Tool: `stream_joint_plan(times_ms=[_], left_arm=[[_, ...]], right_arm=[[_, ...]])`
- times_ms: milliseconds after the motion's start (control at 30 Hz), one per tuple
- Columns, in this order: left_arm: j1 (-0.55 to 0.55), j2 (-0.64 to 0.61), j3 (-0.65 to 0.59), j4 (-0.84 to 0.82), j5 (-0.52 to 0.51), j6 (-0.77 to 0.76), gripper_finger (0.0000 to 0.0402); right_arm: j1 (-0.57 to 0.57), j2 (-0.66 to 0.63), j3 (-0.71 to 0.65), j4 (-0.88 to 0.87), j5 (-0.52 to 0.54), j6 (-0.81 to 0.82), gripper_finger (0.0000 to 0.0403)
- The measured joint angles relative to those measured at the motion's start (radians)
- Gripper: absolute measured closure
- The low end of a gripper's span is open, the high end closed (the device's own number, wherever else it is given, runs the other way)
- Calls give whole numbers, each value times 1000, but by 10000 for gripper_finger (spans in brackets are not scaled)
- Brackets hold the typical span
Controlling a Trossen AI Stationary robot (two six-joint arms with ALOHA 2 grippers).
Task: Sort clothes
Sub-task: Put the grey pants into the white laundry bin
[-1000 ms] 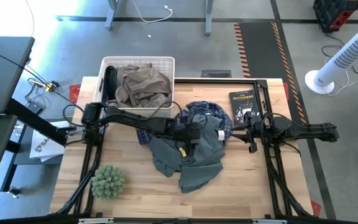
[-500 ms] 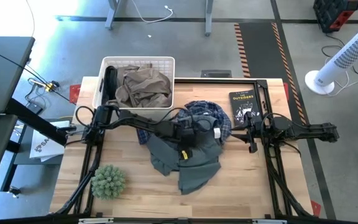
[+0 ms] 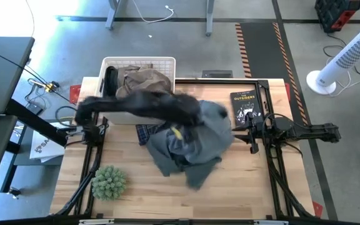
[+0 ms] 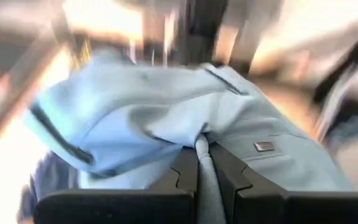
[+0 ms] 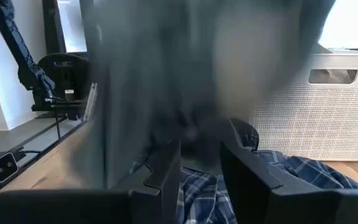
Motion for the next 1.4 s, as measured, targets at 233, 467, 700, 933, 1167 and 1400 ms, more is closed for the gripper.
stream_joint_plan(times_ms=[233,467,700,933,1167,1400], left_arm=[[-11,-288,179,301,-373,153,394],[-42,-490,195,698,-446,677,394],[-43,-572,195,705,-585,960,394],[52,-568,190,82,-766,683,394],[389,-555,-63,-322,-552,313,394],[668,-537,-477,-222,-273,390,394]], right_arm=[[0,0,0,0,2,0,291],[0,0,0,0,4,0,291],[0,0,0,0,4,0,291],[0,0,0,0,4,0,291],[0,0,0,0,4,0,291],[0,0,0,0,4,0,291]])
